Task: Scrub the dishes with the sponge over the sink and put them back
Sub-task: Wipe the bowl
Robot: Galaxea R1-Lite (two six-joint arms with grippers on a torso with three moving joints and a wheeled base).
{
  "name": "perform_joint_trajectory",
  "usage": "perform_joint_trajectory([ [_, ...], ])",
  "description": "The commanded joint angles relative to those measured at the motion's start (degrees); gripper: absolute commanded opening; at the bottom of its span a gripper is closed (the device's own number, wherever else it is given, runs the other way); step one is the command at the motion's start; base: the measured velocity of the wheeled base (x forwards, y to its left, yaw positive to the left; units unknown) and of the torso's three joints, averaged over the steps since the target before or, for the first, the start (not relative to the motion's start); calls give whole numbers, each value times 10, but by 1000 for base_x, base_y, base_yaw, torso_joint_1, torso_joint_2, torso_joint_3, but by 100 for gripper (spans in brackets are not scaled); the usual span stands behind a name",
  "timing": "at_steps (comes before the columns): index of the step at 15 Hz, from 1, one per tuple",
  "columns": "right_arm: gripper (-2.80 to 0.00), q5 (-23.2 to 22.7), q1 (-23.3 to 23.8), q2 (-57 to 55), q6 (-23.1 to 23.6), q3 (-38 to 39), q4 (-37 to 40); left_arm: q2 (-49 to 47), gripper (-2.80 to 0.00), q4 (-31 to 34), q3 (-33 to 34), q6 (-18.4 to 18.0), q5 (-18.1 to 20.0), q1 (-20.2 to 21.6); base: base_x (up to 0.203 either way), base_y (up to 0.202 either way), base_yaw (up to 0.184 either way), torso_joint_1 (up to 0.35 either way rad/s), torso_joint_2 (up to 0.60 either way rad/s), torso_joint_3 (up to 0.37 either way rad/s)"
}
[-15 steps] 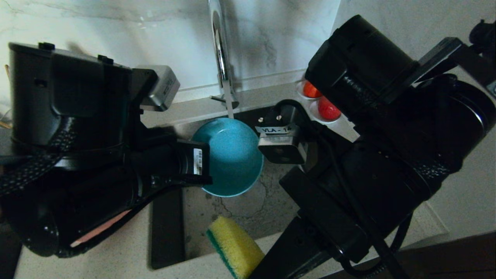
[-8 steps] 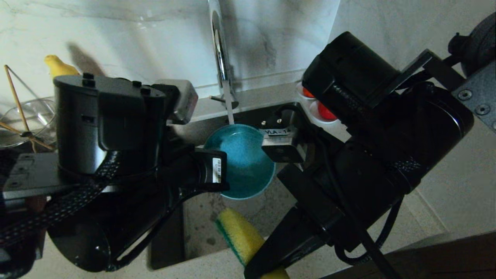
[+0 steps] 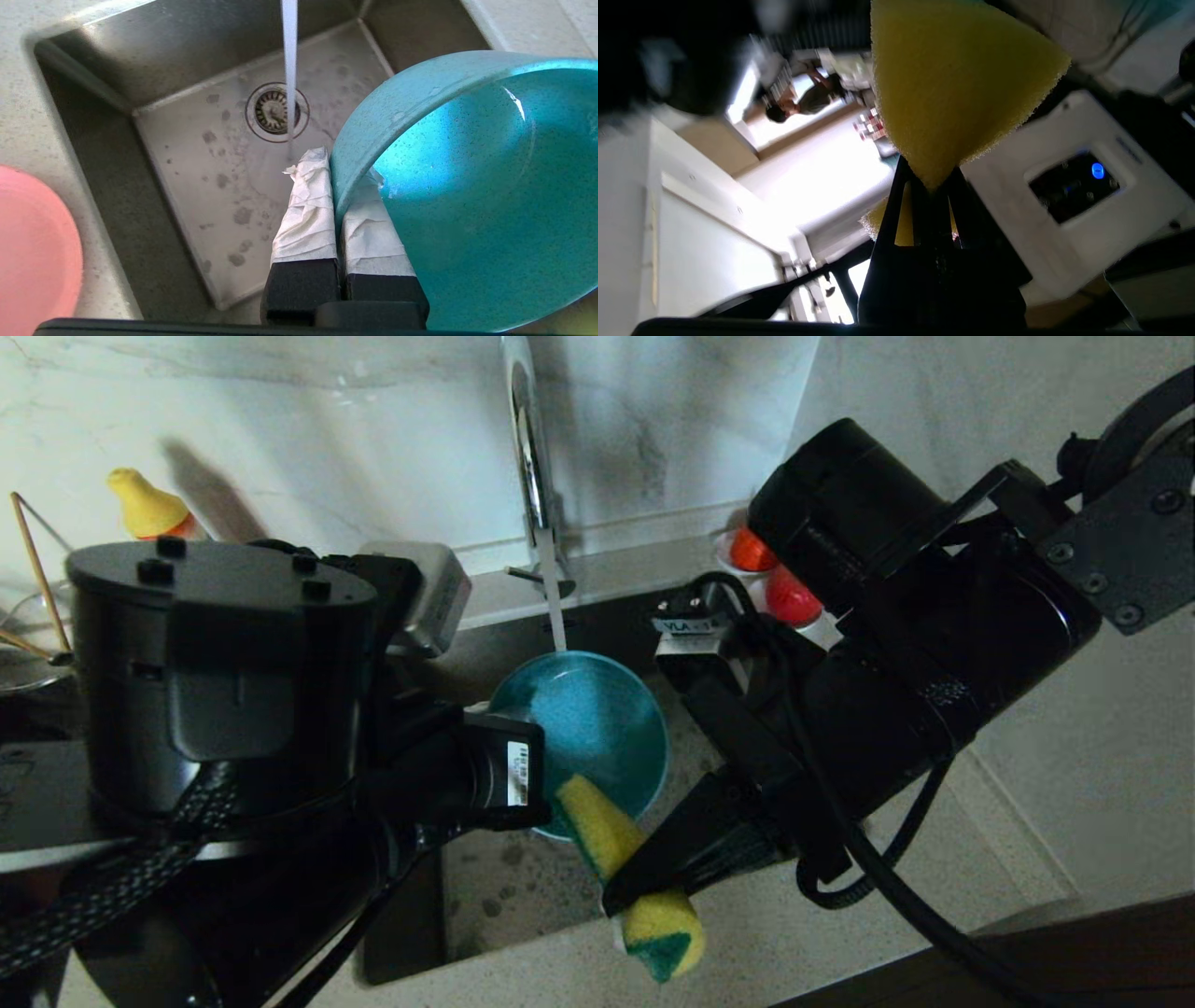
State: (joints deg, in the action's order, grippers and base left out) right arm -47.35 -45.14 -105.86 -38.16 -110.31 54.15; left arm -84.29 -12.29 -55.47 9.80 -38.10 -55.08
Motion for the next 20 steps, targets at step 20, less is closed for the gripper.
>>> perform_joint_trajectory([
  [20, -280, -3, 66, 30, -68, -3, -67, 13, -280, -12, 23, -3, -2, -27, 0, 0, 0, 0, 0, 0],
])
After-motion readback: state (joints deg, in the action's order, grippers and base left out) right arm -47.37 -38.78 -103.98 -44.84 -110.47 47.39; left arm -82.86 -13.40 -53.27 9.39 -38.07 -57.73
